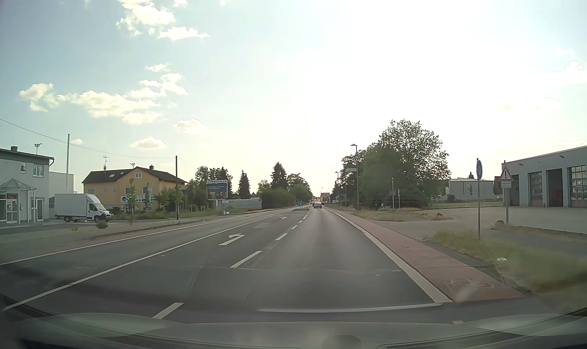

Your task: Follow the waypoints while adhering to traffic rules and regulations

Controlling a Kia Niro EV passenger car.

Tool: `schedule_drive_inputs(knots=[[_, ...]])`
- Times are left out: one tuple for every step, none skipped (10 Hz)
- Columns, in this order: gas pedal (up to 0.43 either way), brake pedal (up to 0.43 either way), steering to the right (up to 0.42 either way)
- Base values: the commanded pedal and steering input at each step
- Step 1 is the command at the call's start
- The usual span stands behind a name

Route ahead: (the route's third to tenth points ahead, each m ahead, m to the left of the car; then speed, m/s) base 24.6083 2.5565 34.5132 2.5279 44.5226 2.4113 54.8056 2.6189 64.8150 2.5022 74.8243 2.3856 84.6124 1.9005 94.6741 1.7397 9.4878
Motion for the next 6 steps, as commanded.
schedule_drive_inputs(knots=[[0.268, 0.030, 0.019], [0.268, 0.030, 0.014], [0.268, 0.030, 0.011], [0.268, 0.030, 0.010], [0.268, 0.030, 0.010], [0.268, 0.030, 0.010]])
